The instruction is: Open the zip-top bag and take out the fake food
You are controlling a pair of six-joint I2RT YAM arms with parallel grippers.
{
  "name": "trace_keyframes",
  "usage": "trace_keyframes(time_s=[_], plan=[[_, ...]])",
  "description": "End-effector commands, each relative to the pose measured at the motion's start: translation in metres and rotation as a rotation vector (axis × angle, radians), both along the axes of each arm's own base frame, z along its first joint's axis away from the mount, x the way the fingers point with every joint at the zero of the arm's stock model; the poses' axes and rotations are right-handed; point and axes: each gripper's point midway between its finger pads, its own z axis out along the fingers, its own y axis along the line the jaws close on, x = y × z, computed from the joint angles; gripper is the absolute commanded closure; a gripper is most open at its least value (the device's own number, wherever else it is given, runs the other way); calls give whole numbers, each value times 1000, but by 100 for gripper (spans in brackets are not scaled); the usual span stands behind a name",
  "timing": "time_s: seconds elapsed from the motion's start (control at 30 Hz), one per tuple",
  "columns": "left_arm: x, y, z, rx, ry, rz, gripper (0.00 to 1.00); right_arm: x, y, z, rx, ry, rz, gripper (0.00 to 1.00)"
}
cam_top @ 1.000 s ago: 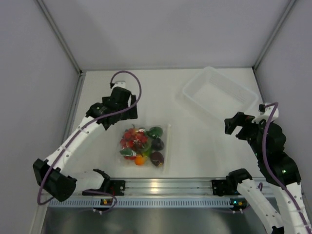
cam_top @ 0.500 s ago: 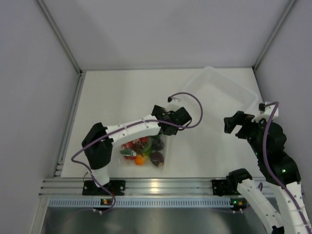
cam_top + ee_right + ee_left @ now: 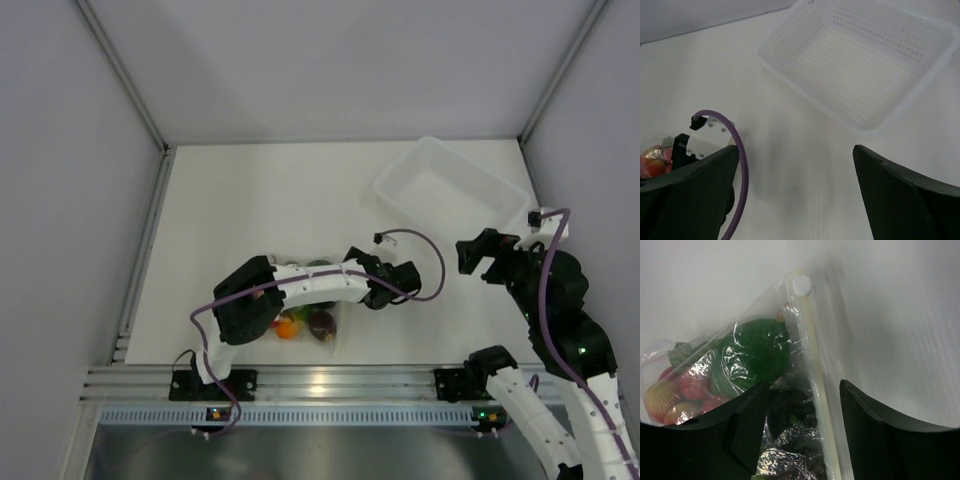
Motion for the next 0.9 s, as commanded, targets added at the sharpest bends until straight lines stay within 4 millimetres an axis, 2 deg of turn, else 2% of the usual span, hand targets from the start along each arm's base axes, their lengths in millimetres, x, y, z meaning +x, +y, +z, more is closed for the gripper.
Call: trace_keyframes(time_s=[0.0, 0.03, 0.07, 0.37, 0.47, 0.5, 0.6, 0.63, 0.7, 0.83, 0.87], plan=[[-4, 17, -11, 65, -10, 32, 37, 7, 6, 19, 10, -71, 28, 1], [-4, 19, -13, 68, -9, 36, 42, 7, 7, 19, 10, -69, 37, 1], [-5, 22, -17, 82, -7, 38, 43, 7, 8, 20, 9, -74, 42, 1], [-12, 31, -43, 152, 26, 36, 43, 6, 9, 20, 5, -82, 55, 1], [-14, 33, -51, 167, 40, 38, 60, 6, 9, 20, 3, -82, 55, 1], [-15, 33, -52, 164, 44, 44, 74, 5, 9, 20, 6, -85, 55, 0], [-16, 32, -48, 141, 46, 50, 96, 5, 8, 21, 3, -87, 51, 1], [-16, 30, -42, 119, 39, 50, 100, 5, 8, 21, 3, -87, 51, 1], [-15, 27, -32, 91, 36, 45, 100, 5, 9, 22, 6, -88, 53, 1], [-16, 16, -1, 2, 41, 11, 100, 3, 9, 23, 8, -94, 61, 1], [-16, 13, 15, -38, 37, -5, 100, 2, 10, 24, 9, -97, 64, 1]])
